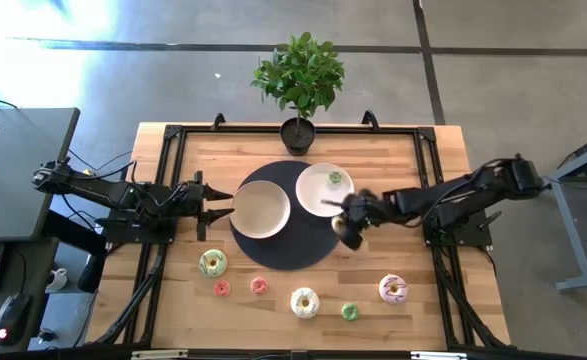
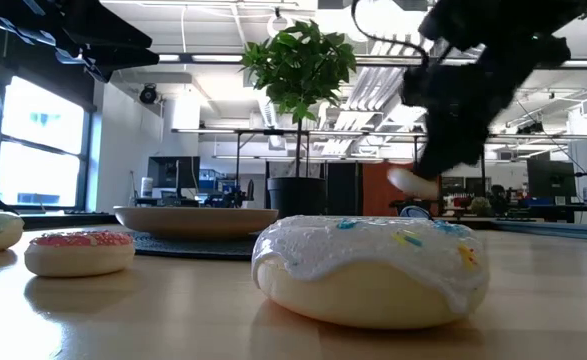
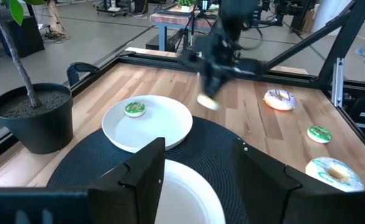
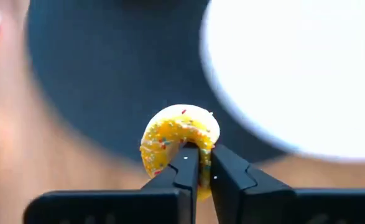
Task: Pick & Place donuts
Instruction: Put the small yellow donut on the right white plate
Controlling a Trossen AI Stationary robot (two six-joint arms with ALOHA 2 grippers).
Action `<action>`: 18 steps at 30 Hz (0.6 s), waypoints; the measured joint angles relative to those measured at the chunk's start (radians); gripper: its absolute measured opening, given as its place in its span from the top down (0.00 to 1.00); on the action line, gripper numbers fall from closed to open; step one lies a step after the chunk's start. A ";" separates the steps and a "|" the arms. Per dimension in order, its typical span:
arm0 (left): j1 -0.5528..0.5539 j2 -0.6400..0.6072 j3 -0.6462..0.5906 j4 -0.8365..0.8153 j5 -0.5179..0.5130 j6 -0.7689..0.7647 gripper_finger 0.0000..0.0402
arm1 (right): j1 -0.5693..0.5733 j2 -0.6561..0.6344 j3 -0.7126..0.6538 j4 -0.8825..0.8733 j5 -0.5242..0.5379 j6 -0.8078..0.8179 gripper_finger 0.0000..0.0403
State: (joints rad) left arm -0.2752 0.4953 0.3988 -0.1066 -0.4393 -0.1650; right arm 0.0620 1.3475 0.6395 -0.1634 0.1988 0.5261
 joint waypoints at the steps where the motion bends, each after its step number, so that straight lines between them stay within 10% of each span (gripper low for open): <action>1: 0.000 0.000 0.000 0.000 0.000 0.000 0.55 | -0.012 -0.010 0.000 0.030 0.087 -0.028 0.92; 6: 0.000 0.000 0.000 0.000 0.001 0.002 0.55 | -0.119 -0.006 0.001 0.085 0.367 -0.146 0.97; 18: 0.000 0.000 0.000 -0.006 0.006 0.002 0.55 | -0.289 0.120 0.001 0.079 0.099 -0.136 0.93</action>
State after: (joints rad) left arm -0.2752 0.4953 0.3988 -0.1122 -0.4335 -0.1627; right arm -0.2267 1.4671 0.6403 -0.0847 0.2982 0.3905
